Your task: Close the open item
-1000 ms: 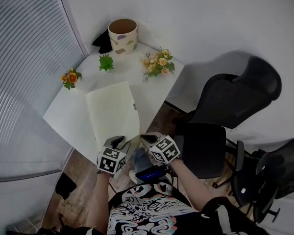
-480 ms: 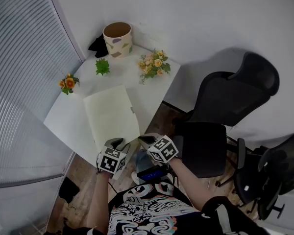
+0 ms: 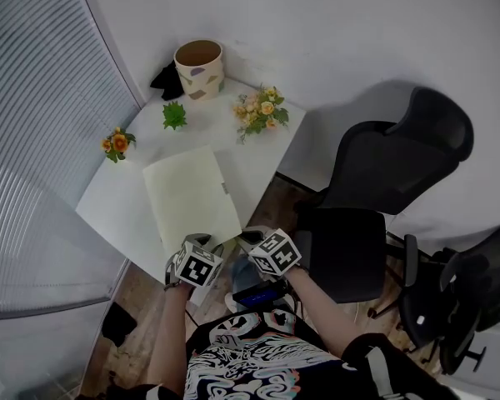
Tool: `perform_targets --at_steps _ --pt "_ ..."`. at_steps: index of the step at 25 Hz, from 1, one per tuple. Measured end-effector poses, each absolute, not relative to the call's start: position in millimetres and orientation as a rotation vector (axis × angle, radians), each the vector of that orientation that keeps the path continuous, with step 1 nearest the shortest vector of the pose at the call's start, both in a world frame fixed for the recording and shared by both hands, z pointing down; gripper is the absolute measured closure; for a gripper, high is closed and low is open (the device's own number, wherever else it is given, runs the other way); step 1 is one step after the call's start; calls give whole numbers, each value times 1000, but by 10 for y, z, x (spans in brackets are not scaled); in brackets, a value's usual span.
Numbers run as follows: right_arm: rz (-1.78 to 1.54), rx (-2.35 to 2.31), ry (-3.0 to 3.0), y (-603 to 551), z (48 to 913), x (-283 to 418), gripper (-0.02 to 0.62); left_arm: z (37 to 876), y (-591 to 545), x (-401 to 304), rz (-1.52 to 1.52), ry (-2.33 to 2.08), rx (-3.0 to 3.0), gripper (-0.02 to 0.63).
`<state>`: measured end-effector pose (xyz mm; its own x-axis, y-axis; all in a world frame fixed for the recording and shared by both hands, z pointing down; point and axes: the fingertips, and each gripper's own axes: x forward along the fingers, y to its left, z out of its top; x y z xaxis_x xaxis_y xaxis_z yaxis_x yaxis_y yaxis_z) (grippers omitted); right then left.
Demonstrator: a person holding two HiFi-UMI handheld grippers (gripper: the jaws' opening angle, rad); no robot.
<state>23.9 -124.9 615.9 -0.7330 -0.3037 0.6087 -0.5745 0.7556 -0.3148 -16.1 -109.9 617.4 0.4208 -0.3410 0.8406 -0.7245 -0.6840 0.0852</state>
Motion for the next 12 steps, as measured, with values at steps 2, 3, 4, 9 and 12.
perform_targets --at_steps 2,3,4,9,12 --pt "676 662 -2416 -1253 6159 241 594 6175 -1103 -156 1174 -885 2233 462" --pt "677 661 -2413 -1252 6162 239 594 6177 -1099 -156 1184 -875 2228 460" --pt "675 659 -2410 -1249 6164 235 594 6183 -1093 -158 1200 -865 2222 460" --pt "670 653 -2402 -1247 6159 228 594 6184 -1095 -148 1242 -827 2214 456" --pt "676 658 -2405 -1244 6159 228 594 6186 -1097 -149 1239 -830 2210 456"
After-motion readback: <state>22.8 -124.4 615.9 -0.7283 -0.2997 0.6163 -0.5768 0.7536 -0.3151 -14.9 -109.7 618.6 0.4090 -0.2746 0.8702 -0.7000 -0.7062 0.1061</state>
